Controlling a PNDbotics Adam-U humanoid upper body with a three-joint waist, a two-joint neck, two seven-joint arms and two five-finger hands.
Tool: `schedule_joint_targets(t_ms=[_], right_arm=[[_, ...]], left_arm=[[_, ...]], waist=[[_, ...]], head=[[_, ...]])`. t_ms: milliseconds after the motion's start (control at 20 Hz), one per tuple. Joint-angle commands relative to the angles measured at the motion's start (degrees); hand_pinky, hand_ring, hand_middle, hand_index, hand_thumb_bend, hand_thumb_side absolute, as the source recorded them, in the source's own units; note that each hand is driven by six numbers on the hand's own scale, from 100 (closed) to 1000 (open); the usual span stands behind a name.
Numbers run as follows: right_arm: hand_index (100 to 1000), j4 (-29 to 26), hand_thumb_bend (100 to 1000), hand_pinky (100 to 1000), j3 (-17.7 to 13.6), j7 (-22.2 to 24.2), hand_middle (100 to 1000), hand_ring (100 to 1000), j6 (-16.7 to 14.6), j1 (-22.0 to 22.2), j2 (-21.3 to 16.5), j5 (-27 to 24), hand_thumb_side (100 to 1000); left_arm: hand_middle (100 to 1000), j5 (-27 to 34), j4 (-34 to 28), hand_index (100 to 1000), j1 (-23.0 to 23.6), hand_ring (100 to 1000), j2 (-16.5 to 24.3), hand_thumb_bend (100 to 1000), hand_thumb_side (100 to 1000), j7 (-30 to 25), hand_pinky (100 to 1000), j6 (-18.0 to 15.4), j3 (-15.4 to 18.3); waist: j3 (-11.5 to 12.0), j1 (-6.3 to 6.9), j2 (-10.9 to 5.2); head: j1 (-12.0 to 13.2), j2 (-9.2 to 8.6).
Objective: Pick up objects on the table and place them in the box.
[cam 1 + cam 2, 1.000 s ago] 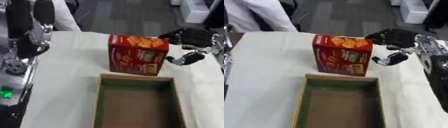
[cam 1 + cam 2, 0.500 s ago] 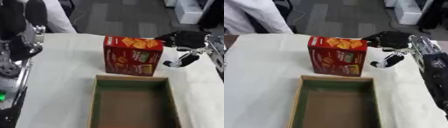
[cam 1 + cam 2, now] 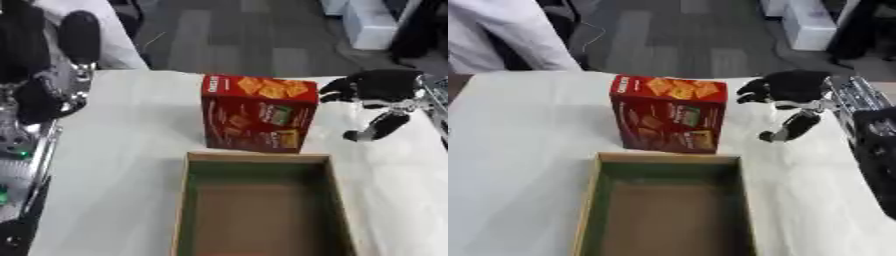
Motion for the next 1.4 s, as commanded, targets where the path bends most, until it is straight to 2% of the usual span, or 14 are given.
schedule_joint_targets(t_ms=[50,100,200,250,300,450,650,700,800,950,1150,1300,1400], right_arm=[[1000,-1.13,249,953,-0.73,3.09,1000,1000,-2.22,-0.81,-1.62,-2.39,812],[1000,-1.26,195,947,-0.66,2.86,1000,1000,-2.03,-0.78,-1.66,-3.04,873],[1000,-1.50,201,912,-0.47,1.78,1000,991,-2.47,-0.65,-1.76,-5.07,873],[1000,-1.40,198,917,-0.25,0.72,1000,993,-2.98,-0.31,-1.56,-8.10,876],[1000,-1.40,244,856,0.22,0.23,1000,974,-3.23,-0.04,-1.58,-11.46,842],[1000,-2.58,289,802,1.86,1.04,998,958,-3.45,1.48,-1.83,-27.71,814],[1000,-4.42,310,789,2.69,9.62,995,960,-3.32,3.07,-3.45,-47.78,801],[1000,-4.85,330,791,2.82,12.25,997,964,-2.85,3.26,-3.90,-51.78,790],[1000,-6.02,308,799,3.04,16.98,1000,971,-1.21,3.55,-4.83,-57.82,803],[1000,-8.31,302,810,3.18,22.80,1000,981,1.98,3.94,-6.18,-63.48,812],[1000,-11.10,314,812,3.34,26.81,1000,984,4.85,4.41,-7.20,-67.87,801],[1000,-12.69,298,810,3.64,28.07,1000,981,6.06,4.64,-7.79,-68.58,802],[1000,-13.30,283,807,3.83,27.97,1000,976,6.49,4.64,-8.05,-67.22,824]], left_arm=[[858,-0.19,-0.77,877,-0.17,810,0.33,354,548,-0.57,791,0.01,0.74],[858,-0.22,-0.77,877,-0.11,810,0.32,362,543,-0.65,792,0.05,0.78],[858,-0.26,-0.77,877,0.01,809,0.28,369,538,-0.74,791,0.14,0.85],[858,-0.27,-0.77,877,0.05,809,0.23,368,539,-0.79,791,0.17,0.85],[858,-0.28,-0.77,876,0.08,809,0.20,373,536,-0.85,791,0.19,0.86],[857,-0.30,-0.77,876,0.13,809,0.09,379,532,-0.91,791,0.25,0.95],[857,-0.30,-0.77,875,0.22,809,0.01,385,529,-1.01,791,0.36,1.02],[857,-0.31,-0.77,875,0.24,809,0.01,386,528,-1.04,791,0.38,1.03],[857,-0.33,-0.77,875,0.31,809,0.01,387,528,-1.07,791,0.43,1.07],[857,-0.40,-0.77,874,0.45,809,0.01,388,528,-1.09,791,0.53,1.15],[857,-0.45,-0.77,874,0.58,809,-0.02,389,527,-1.07,791,0.65,1.24],[857,-0.48,-0.77,874,0.63,809,-0.04,389,527,-1.15,791,0.69,1.25],[857,-0.48,-0.77,873,0.67,809,-0.06,389,527,-1.20,791,0.73,1.27]], waist=[[-0.18,0.23,-1.94],[-0.22,0.28,-2.00],[-0.31,0.35,-2.10],[-0.35,0.39,-2.11],[-0.37,0.40,-2.13],[-0.51,0.46,-2.12],[-0.77,0.51,-2.17],[-0.81,0.50,-2.19],[-0.93,0.47,-2.23],[-1.05,0.41,-2.33],[-1.13,0.36,-2.44],[-1.19,0.31,-2.53],[-1.22,0.28,-2.59]], head=[[-0.53,-0.11],[-0.56,-0.04],[-0.62,0.06],[-0.71,0.04],[-0.77,0.03],[-0.87,-0.02],[-0.90,0.02],[-0.90,0.04],[-0.89,0.21],[-0.87,0.52],[-0.84,0.82],[-0.75,1.09],[-0.63,1.29]])
